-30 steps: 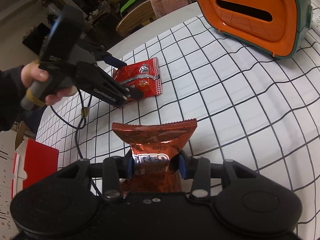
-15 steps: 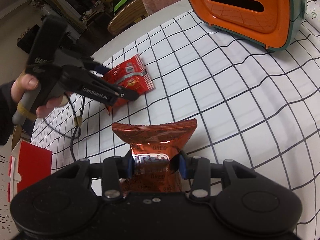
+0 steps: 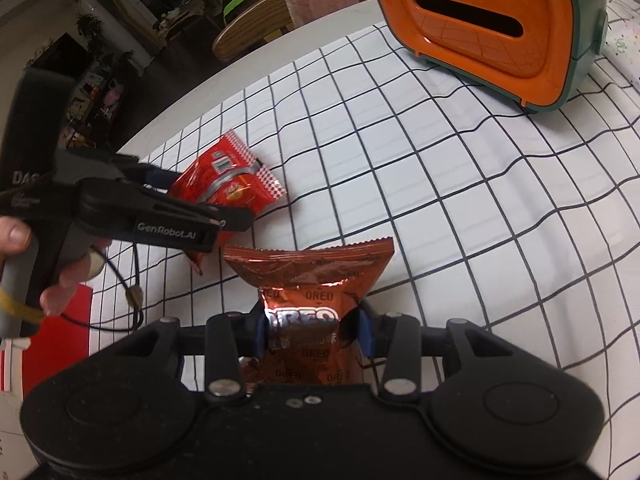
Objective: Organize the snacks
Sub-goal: 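Carry the red chip bag and Oreo bag over the white box with both tools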
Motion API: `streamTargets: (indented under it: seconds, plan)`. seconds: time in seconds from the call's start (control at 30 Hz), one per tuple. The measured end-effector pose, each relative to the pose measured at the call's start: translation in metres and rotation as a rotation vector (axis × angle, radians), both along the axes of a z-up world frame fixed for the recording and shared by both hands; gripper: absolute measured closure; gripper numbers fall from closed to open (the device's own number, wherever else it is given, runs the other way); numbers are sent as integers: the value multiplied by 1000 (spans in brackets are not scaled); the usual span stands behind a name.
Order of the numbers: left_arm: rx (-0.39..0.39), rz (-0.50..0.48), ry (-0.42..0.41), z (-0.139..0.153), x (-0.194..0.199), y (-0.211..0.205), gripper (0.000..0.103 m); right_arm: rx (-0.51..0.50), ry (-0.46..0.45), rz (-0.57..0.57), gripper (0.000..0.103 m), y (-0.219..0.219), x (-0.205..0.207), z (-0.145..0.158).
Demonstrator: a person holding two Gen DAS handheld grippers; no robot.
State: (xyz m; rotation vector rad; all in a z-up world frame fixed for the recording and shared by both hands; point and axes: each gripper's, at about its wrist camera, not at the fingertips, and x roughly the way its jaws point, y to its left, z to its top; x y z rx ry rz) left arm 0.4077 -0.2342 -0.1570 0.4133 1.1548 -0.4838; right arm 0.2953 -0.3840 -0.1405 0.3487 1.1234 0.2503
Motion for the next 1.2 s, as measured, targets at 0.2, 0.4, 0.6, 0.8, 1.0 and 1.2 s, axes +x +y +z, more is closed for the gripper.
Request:
streamTargets:
  seconds: [0.2,0.4,0.6,0.8,1.0,1.2]
  plan:
    - [-21,137,-54,31,-34,29,28,-33,-31,54,62,10,-13,20]
    - [-41,259,-98,67,-75,63,28,-59,-65,120,62,28,-30,42]
    - [-63,376,-135,101,-119,101,28,-67,-114,176,62,52,-49,68]
    - [-88,441,-173,129,-165,146,28,-90,-159,224,62,87,-69,92]
    - [-117,492,-205,148,-198,193,28,-116,-190,249,62,129,-85,110]
    - [-120,529,-212,158,-226,243,28,-127,-224,287,62,183,-98,125]
